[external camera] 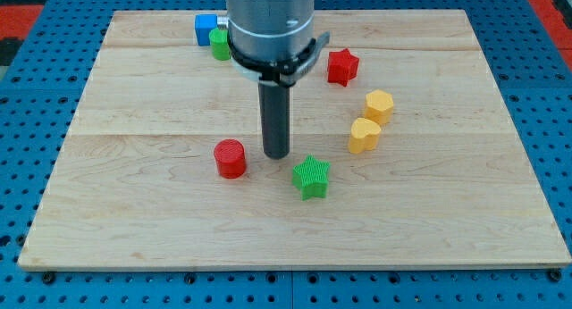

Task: Slightly move the green star to the right of the red circle

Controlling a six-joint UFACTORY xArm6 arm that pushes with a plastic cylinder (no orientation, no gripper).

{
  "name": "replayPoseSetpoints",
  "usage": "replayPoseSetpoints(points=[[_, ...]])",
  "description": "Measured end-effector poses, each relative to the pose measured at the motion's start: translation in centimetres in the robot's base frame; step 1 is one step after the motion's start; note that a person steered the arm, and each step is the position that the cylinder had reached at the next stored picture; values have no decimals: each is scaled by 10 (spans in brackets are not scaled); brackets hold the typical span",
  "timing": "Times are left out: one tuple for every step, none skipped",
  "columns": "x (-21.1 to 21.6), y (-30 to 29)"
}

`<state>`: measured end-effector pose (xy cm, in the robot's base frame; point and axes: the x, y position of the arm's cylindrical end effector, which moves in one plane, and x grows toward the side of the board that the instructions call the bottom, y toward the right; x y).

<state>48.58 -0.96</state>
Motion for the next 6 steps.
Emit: replayPoseSetpoints(points=[[13,-9],[40,-57],[53,-46],[62,31],[63,91],[57,104]])
